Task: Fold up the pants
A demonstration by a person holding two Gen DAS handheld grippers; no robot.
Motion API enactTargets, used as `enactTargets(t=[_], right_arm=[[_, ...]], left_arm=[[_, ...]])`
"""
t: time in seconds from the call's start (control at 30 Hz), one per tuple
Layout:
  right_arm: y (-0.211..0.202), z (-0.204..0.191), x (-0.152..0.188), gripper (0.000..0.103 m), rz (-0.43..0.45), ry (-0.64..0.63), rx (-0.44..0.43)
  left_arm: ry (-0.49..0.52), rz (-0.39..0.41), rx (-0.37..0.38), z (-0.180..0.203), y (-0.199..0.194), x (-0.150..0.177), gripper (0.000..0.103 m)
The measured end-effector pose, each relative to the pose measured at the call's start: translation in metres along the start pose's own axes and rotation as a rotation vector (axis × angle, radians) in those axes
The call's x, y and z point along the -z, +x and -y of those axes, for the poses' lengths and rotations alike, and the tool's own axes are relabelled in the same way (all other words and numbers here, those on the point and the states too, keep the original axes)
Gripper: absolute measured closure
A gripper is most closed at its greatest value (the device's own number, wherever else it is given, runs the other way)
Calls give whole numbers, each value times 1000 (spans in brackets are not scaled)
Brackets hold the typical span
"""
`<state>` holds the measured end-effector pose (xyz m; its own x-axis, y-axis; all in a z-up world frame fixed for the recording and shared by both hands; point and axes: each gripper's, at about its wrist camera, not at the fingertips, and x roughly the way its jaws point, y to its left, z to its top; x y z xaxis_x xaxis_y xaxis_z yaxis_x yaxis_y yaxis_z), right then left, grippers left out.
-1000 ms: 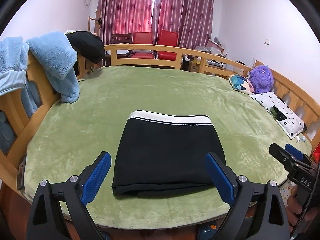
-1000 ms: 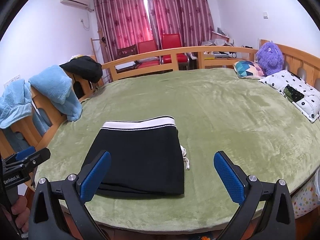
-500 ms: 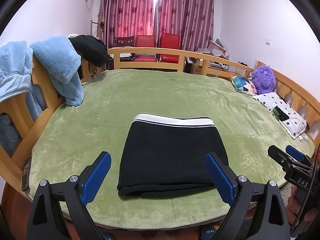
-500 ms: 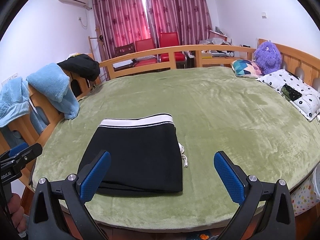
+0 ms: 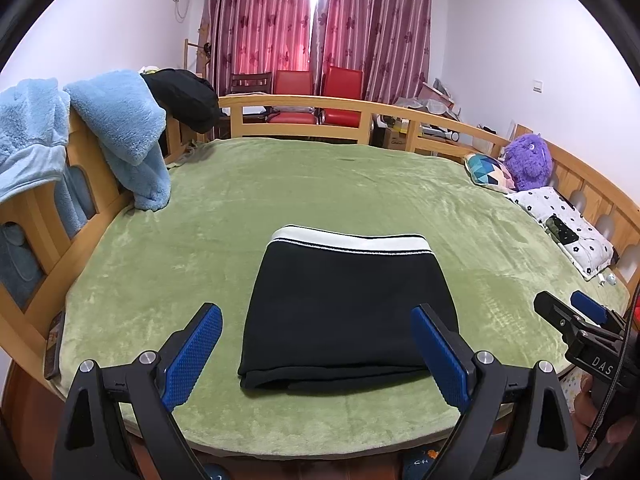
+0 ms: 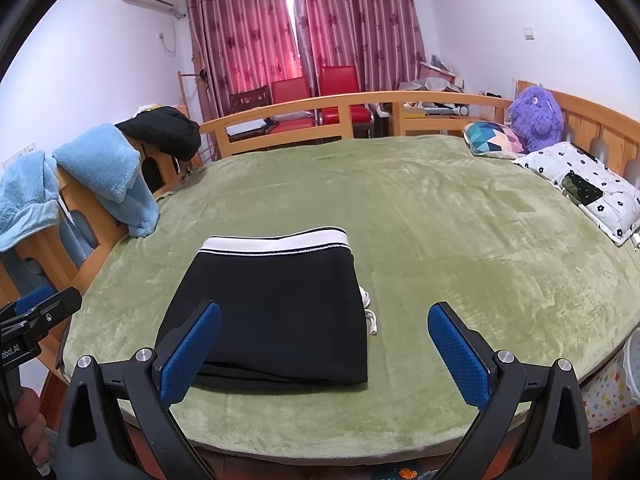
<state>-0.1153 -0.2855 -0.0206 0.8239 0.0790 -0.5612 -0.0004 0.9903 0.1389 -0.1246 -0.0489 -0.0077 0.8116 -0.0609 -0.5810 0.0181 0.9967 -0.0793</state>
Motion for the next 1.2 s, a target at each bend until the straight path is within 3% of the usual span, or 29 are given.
enactTargets(t=[1.2], right_arm=[[-2, -6, 2, 1, 16, 2, 26]], left_arm=[[-10, 9, 17, -17, 0, -2, 8]])
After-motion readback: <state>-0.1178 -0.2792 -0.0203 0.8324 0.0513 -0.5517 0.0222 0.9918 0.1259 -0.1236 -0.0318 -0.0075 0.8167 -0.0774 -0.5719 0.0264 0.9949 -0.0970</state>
